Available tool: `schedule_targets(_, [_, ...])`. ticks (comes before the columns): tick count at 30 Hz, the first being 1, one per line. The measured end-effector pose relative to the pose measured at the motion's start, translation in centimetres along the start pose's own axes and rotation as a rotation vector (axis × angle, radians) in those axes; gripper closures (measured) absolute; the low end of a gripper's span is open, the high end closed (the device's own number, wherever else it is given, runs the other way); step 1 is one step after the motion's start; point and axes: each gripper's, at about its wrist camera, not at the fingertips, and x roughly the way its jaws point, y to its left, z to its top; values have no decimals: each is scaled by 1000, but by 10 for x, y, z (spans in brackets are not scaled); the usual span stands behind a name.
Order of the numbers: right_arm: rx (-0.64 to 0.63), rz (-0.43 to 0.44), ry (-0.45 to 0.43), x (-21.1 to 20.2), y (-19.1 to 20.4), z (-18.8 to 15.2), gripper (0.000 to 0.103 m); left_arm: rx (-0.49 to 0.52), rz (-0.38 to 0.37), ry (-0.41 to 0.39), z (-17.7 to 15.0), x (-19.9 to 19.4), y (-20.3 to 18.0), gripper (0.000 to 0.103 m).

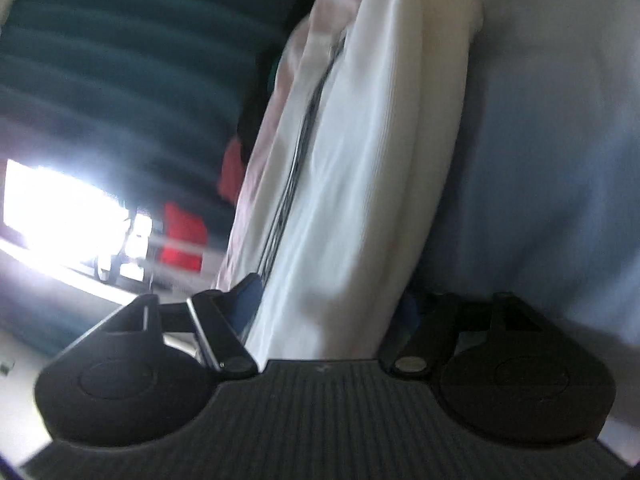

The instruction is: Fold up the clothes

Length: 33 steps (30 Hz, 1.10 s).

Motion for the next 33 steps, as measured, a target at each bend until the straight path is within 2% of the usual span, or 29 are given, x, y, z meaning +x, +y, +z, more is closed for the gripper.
schedule_targets(3, [-46,-42,-60,14,-3,20,79,66,29,-49,-3,15,-7,61])
schedule_targets(4, [-52,-39,-62,20,-7,29,80,83,47,-59,-3,19,-9,71])
schedule_targets(6, [-38,-27,-63,29,-13,46,82,77,56,-66,-3,19,-11,81])
schedule_targets(10, [4,-18,-73,28,-16,60,86,76,56,-74,2,3,-24,89])
schedule_targets(14, [-31,-24,-78,12,-7,61,90,101,0,-95,5,-26,-38,91])
schedule_targets(18, [-168,-86,-78,-10,15,58,91,149,-31,-91,7,-58,-42,92])
schedule_targets(23, [-150,-107,-67,-50,20,62,91,128,-64,-84,18,-109,-33,92])
schedule_targets(25, [-137,-102,-55,-66,23,65,91,99,-47,-79,25,-131,-25,92])
schedule_targets(28, [-97,-106,-36,-105,20,50,91,133,4,-75,25,-158,-10,92])
schedule_targets(30, [-46,-116,-16,-133,6,48,90,146,40,-66,27,-170,1,92])
schedule_targets(33, [50,-135,1,-150,-13,46,90,156,99,-31,29,-178,16,92])
